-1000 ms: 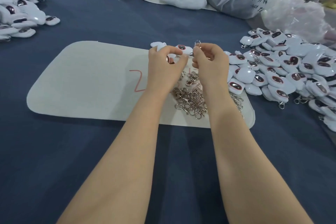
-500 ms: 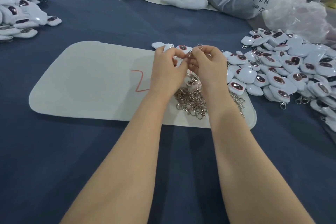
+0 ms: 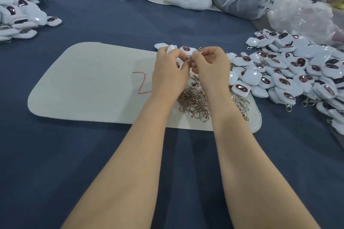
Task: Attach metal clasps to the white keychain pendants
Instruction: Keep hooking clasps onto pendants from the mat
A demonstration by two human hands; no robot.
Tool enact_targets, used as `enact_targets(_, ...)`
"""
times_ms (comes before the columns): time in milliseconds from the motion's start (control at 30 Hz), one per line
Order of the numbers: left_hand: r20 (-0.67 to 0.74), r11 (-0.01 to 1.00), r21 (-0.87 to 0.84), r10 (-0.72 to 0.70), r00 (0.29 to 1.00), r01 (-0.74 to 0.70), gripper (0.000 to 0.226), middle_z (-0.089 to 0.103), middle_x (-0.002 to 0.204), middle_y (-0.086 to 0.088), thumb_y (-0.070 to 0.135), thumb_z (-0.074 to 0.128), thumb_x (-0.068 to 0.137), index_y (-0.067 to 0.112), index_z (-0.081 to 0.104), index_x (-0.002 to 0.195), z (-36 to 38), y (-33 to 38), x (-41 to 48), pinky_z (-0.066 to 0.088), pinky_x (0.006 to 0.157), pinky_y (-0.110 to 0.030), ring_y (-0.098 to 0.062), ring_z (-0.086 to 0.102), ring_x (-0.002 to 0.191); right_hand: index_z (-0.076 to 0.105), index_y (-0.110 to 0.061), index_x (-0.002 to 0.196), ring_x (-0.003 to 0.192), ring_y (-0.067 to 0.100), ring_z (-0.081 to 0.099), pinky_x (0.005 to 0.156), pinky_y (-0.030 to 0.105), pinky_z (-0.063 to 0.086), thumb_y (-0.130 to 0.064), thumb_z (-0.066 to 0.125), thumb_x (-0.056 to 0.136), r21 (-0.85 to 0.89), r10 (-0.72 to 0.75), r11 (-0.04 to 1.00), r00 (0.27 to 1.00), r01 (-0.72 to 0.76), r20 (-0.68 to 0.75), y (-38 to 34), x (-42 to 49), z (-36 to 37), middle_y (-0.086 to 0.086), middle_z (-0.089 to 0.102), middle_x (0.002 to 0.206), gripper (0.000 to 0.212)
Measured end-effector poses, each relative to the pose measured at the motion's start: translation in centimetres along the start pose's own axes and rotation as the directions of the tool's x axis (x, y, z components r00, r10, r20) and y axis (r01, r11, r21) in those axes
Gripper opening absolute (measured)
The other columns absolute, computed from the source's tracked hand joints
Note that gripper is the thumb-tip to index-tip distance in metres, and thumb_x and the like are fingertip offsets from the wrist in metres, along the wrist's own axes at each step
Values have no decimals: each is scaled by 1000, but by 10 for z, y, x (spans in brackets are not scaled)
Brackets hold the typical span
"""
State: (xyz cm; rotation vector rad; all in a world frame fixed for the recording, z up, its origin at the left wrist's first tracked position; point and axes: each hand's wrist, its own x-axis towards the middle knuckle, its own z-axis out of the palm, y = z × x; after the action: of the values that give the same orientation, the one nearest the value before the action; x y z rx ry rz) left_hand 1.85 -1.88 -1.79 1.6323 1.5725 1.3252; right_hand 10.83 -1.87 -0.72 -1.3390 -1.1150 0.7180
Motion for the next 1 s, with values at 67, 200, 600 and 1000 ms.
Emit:
enact_targets(67,-8,1000,-13,-7,1000,7,9,51,124,-7,19,60,90,22,59,82,0,0,-1,33,67,-15,10,48,63,49,-21,86,79,20,68,85,47,53,-12,57,85,-11,27,1000,1000,-27,-17,0,0,1,1,68,81,12)
enact_targets(200,-38,999,-11,-34,999,34,8,52,126,-8,18,57,91,19,61,85,-1,-1,0,27,64,-12,25,44,66,52,-15,110,92,15,61,86,34,50,-11,53,87,-146,-36,989,999,35,-6,1,-1,1,-3,60,105,24)
enact_targets(600,-42,981,191,27,999,-19,18,45,131,-5,13,47,95,7,63,102,-3,4,-2,39,75,-28,-22,55,99,55,-15,85,61,-8,49,65,7,41,1,59,82,-255,-250,926,959,277,133,3,-4,5,-20,52,75,17)
enact_targets(1000,-32,964,260,73,997,-62,17,45,132,-3,18,50,95,10,64,100,-4,4,-6,42,73,-30,-23,58,96,55,-15,83,61,2,44,65,16,40,1,56,81,-354,-267,884,951,305,153,6,-2,1,-11,51,70,16)
